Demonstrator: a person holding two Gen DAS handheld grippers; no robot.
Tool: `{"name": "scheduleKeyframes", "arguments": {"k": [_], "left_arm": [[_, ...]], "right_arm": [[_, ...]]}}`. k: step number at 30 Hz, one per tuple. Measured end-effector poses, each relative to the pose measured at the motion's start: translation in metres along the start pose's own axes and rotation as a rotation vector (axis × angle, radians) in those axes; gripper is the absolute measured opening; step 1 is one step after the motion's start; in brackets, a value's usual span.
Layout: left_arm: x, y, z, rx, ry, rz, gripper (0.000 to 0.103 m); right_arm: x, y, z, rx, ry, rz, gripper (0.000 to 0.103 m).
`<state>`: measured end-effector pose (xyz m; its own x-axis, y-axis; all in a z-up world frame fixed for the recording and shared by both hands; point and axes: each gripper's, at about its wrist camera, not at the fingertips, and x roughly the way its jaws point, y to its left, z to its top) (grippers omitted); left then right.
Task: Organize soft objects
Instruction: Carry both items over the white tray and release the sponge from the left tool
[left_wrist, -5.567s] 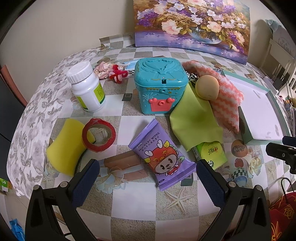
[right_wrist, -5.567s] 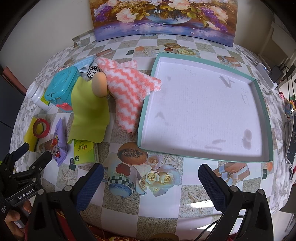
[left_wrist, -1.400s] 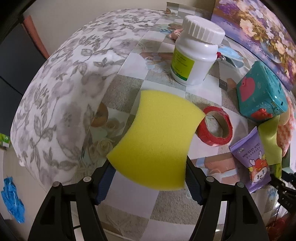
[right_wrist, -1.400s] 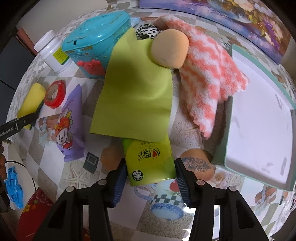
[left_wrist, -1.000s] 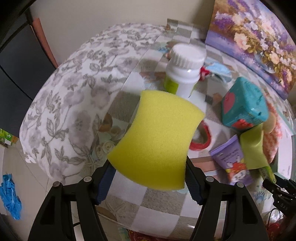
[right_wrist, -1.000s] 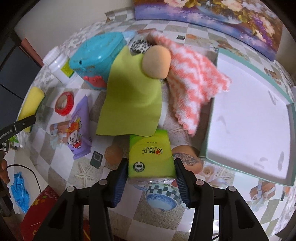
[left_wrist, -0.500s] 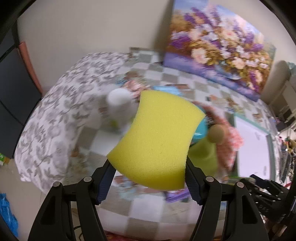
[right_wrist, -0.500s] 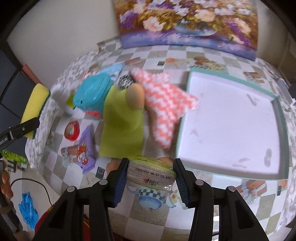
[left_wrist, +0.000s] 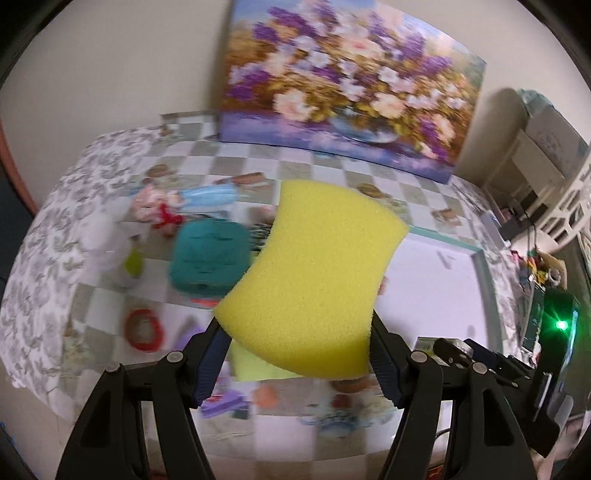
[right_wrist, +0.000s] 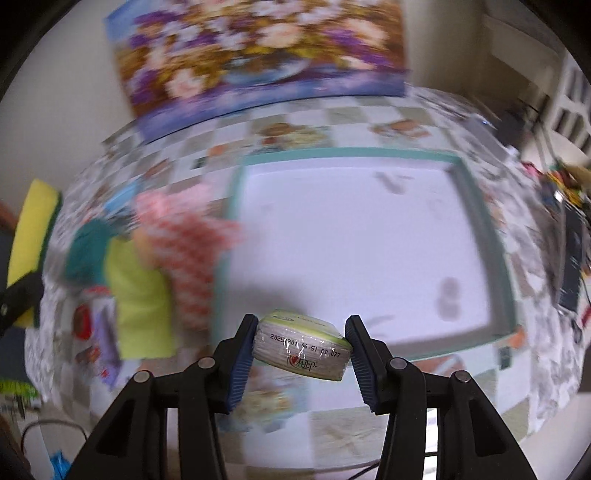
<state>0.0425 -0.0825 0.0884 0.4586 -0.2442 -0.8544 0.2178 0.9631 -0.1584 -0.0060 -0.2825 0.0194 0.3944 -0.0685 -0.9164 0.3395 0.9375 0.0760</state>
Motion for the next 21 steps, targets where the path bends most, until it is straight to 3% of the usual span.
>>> {"name": "scheduleKeyframes", "arguments": {"k": [21], "left_arm": [[0.087,-0.136,-0.014,0.174,0.112,-0.096,0.072]], "right_arm": [[0.016,-0.144,0.011,0.365,0.033,-0.185,0.051]]}}
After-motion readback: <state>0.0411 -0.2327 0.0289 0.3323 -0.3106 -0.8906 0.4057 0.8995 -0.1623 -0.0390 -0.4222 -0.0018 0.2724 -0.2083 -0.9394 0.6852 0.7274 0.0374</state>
